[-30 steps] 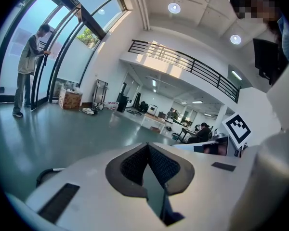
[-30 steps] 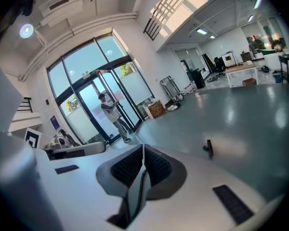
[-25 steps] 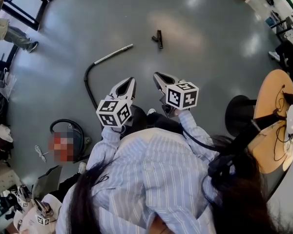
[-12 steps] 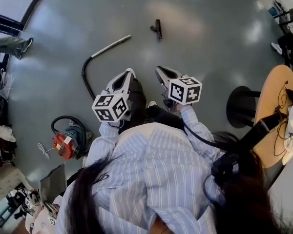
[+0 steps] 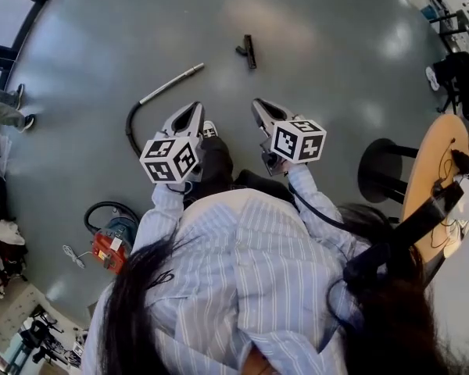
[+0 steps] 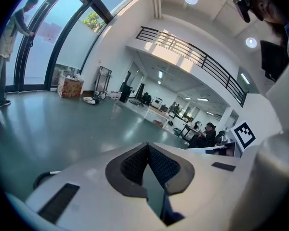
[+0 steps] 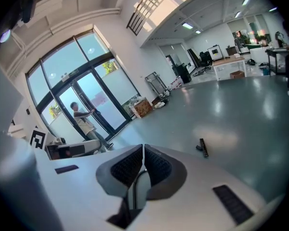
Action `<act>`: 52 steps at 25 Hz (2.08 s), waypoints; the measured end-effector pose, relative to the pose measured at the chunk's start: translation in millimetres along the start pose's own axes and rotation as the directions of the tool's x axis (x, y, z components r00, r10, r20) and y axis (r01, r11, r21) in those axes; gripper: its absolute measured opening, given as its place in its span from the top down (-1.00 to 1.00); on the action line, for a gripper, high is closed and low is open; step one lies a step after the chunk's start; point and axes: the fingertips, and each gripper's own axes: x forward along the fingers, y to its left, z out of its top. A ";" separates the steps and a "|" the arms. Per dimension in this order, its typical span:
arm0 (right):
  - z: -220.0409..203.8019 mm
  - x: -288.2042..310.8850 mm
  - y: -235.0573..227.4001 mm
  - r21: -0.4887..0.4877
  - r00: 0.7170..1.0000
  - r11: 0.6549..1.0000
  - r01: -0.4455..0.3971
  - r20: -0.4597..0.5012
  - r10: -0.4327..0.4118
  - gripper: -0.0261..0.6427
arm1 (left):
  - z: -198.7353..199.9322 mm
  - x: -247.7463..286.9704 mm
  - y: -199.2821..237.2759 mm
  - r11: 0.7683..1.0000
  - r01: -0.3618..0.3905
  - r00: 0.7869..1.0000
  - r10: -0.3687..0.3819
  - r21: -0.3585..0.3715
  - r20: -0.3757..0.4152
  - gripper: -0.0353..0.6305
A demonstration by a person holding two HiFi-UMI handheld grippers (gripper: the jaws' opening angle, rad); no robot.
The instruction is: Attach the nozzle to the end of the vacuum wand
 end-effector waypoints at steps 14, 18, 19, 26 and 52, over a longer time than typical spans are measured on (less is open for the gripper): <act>52.6 105.1 -24.4 0.084 0.994 0.991 0.106 -0.024 -0.105 0.87 | 48.0 76.0 123.8 1.000 0.005 0.992 -0.006 -0.001 -0.124 0.88; 58.6 113.8 -47.1 0.102 0.992 0.988 0.117 -0.050 -0.113 0.87 | 44.8 96.7 132.1 1.000 -0.021 0.989 0.017 -0.022 -0.148 0.88; 60.9 116.1 -53.3 0.102 0.992 0.988 0.119 -0.057 -0.113 0.87 | 43.3 101.9 133.3 0.999 -0.028 0.988 0.024 -0.025 -0.155 0.88; 71.9 140.1 -104.7 0.040 0.986 0.993 0.115 -0.126 -0.109 0.87 | 22.8 140.4 142.1 0.998 -0.065 0.979 0.059 -0.021 -0.196 0.88; 14.4 350.2 -305.7 0.039 0.934 0.986 0.161 -0.330 -0.139 0.76 | -100.7 340.2 341.9 0.997 -0.019 0.856 0.057 0.080 -0.513 0.87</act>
